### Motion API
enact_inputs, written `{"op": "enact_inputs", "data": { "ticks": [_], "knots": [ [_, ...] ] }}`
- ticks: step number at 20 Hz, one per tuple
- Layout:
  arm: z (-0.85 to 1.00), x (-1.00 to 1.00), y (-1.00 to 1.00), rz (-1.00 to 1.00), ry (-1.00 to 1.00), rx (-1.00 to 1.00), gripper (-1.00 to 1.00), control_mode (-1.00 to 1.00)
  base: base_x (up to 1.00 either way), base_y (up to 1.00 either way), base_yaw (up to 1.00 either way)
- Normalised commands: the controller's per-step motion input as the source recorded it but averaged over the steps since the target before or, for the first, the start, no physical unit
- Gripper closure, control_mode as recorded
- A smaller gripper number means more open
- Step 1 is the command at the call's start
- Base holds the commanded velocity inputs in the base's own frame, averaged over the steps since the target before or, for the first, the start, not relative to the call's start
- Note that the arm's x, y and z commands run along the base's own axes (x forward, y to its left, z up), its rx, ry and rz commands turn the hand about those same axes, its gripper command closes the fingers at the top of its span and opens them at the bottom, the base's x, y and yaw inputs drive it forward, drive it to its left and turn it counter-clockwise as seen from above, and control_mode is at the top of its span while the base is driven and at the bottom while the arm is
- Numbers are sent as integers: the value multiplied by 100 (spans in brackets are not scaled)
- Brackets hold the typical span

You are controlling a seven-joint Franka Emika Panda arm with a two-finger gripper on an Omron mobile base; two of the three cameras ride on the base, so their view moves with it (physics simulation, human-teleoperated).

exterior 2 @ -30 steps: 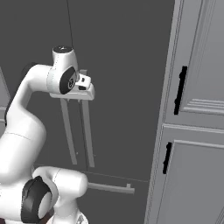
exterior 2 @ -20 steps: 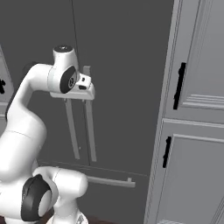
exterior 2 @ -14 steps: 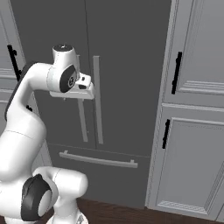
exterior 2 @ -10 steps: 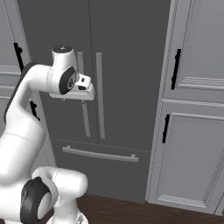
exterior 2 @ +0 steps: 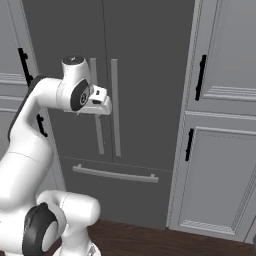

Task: Take the strawberry from the fridge and place it on top of the pancake, located on the dining counter.

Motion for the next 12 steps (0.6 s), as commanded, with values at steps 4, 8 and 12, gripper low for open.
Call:
{"op": "enact_inputs", "data": {
  "ticks": [4,8,12],
  "knots": [
    [-8,94,-9,-8,-23,-6,-100,-100,0,0,0],
    [-4,96,-1,-2,-21,-5,-100,-100,0,0,0],
    [-1,96,-11,2,-15,0,-100,-100,0,0,0]
  ]
}}
